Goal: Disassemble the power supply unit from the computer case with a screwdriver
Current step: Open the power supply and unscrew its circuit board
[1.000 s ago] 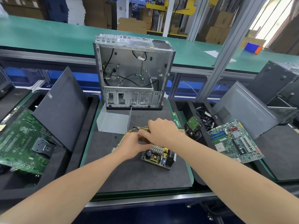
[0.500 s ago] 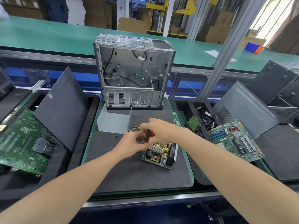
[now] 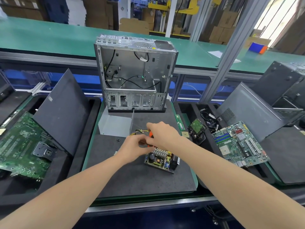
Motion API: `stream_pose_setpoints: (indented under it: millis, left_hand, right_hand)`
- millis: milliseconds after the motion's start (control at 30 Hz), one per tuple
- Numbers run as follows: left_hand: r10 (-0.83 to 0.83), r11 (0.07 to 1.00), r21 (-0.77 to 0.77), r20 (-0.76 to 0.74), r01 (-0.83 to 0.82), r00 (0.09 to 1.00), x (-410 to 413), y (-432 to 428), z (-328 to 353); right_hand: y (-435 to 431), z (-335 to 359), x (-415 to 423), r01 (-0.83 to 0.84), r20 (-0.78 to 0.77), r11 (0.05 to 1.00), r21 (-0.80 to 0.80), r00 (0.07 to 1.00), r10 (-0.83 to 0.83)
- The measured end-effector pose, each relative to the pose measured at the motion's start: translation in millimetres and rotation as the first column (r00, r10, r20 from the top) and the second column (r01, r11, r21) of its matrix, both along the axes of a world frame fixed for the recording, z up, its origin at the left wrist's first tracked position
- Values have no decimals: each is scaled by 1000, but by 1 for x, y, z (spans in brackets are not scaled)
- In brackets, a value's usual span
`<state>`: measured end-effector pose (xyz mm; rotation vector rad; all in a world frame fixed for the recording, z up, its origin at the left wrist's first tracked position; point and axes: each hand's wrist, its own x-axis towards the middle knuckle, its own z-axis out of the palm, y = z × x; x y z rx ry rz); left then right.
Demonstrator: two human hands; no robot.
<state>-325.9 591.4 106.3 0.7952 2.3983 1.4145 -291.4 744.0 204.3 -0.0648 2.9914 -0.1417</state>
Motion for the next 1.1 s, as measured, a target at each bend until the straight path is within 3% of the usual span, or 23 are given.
stream_pose_setpoints:
  millis: [133,400,500,600,867,1033,1100]
  left_hand:
    - [9,999,-34,16,-9,1000,-1,0,2]
    - [25,999,-48,14,-25,1000,4,5,7]
    - [50,998,-36,17,-50,999,7,7,9]
    - [39,999,-30,21,-38,999,9,9,10]
    - [21,998,-51,16,-20,1000,6,3,5]
    - [32,997,-72,27,-30,999,7,1,3]
    - [36,997,-76,14,-35,999,7,2,3]
  right_hand:
    - [12,2,-2,-108,58,984,-142,991,117]
    - [20,4,-3,-268,63,941,-208,956,286]
    - [10,6,4,-109,-18,994,1,994,109]
    - [-3,4,6,63,-98,980,190,994,-45]
    - [6,10,-1,-132,69,986,-99,988,139]
    - [14,10,-1,-268,93,946,-182,953,288]
    - [13,10,2,-250,73,955,-162,962,264]
